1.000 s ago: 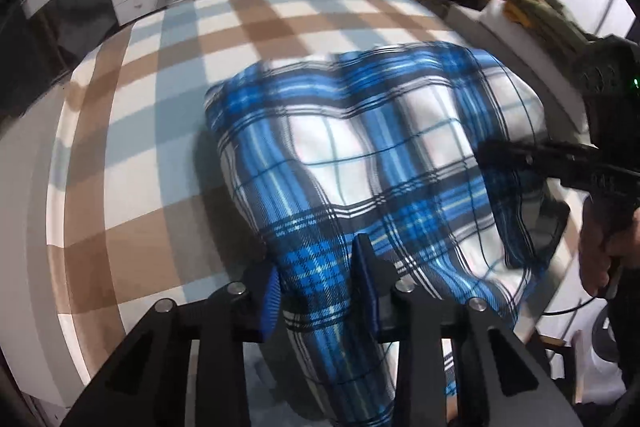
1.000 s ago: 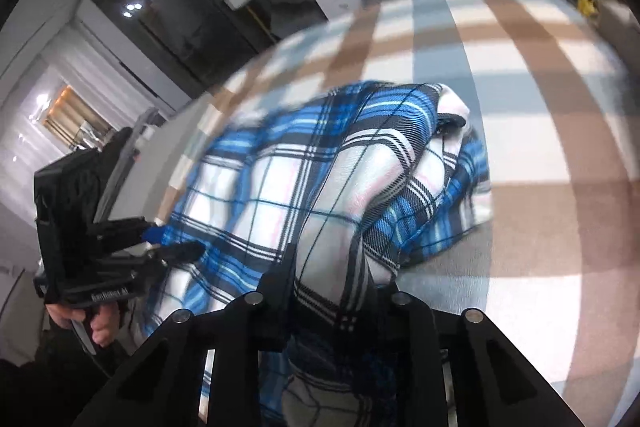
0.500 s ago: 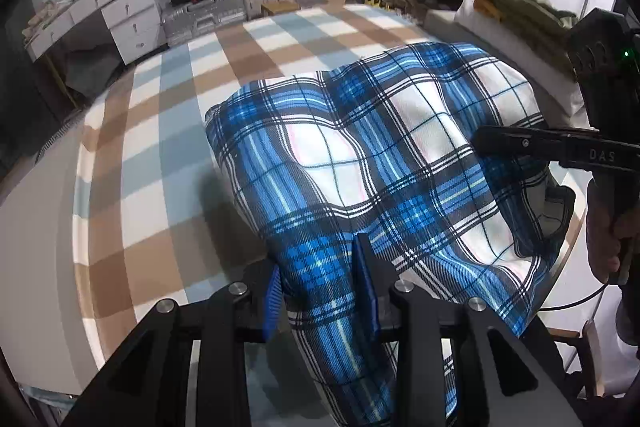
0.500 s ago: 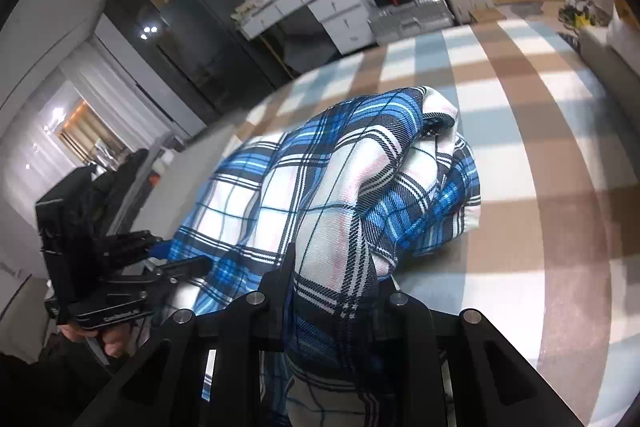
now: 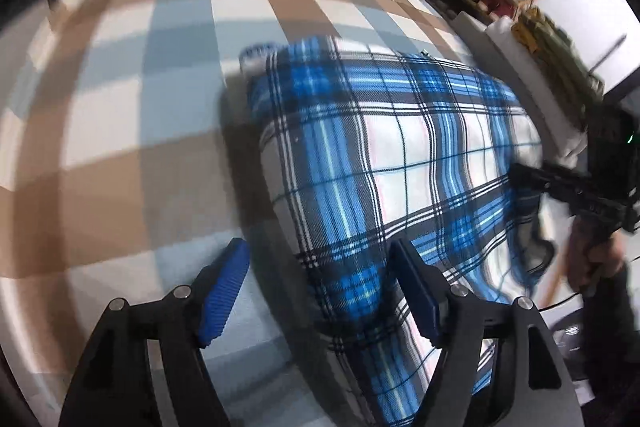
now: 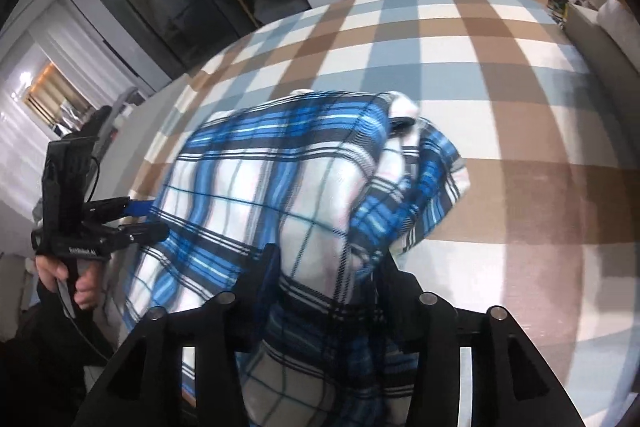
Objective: Fold large clothes
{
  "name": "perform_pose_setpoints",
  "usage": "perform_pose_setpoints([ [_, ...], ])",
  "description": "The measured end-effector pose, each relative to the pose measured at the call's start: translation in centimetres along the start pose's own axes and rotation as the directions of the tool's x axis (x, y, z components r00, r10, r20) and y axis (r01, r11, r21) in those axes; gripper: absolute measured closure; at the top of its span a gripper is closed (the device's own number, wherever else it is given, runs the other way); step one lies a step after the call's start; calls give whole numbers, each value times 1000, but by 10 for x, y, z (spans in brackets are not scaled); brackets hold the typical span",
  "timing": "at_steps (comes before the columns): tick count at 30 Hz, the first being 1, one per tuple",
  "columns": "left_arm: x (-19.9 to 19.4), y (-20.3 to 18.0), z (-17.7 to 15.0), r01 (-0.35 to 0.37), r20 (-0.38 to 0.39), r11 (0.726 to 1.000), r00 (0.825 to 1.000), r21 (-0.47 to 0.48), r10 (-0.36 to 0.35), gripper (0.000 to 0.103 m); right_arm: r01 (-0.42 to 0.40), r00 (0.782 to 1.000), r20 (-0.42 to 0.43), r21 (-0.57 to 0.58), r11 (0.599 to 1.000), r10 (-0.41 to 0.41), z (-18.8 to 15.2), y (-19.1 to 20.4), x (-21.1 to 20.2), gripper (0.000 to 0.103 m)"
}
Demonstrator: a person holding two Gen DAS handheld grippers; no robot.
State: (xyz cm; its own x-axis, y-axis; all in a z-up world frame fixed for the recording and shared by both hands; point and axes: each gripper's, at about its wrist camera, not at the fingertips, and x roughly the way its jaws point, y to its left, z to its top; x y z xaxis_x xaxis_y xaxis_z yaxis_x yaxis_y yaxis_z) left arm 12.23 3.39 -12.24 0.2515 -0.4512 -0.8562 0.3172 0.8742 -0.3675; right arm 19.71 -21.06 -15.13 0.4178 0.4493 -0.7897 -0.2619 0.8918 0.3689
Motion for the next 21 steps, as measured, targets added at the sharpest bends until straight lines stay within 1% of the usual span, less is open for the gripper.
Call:
perform_pose_setpoints([
  [1,-1,-2,-1,6,6,1000,1000,10,-6,33,8,1000,-1,7,1000,-8,-1,-2,1,47],
  [2,0,-4,0,-3,6,1000,1000,25,2,34,7,1000,-11,20,1000,-7,-2,-4,5,46],
  [4,5,-10,-1,35,-19,998,999,55,-34,53,-9,999,-39,50,999,11,-4,-8,14,47],
  [5,7,-15,-1,37,-28,997,999,70,-35,57,-23,999,-46,67,997,26,-5,-9,17,48],
  [6,7,-19,-1,16,-25,996,1000,92,-14,58,-38,998,-52,83,996,43,-5,-9,20,49],
  [7,6,-22,-1,8,-27,994,1000,110,-5,60,-50,997,-51,89,995,55,-4,-9,21,57],
  [9,2,-26,3,10,-22,993,1000,117,-8,71,-117,990,-66,112,987,125,-3,-6,27,72],
  [10,-1,-30,6,5,-20,992,1000,123,-3,73,-140,987,-60,129,982,148,-1,-4,28,75],
  [11,-6,-33,9,-1,-9,992,1000,126,3,76,-151,986,-56,131,980,160,0,-2,28,76],
  [15,-24,-51,15,-22,20,984,1000,177,19,79,-230,973,17,107,967,230,8,12,3,79],
  [18,-43,-74,21,-57,58,969,997,242,44,79,-245,968,69,62,968,240,14,26,-22,79],
  [21,-65,-95,31,-76,102,958,994,275,49,79,-266,956,142,46,963,258,26,32,-60,79],
])
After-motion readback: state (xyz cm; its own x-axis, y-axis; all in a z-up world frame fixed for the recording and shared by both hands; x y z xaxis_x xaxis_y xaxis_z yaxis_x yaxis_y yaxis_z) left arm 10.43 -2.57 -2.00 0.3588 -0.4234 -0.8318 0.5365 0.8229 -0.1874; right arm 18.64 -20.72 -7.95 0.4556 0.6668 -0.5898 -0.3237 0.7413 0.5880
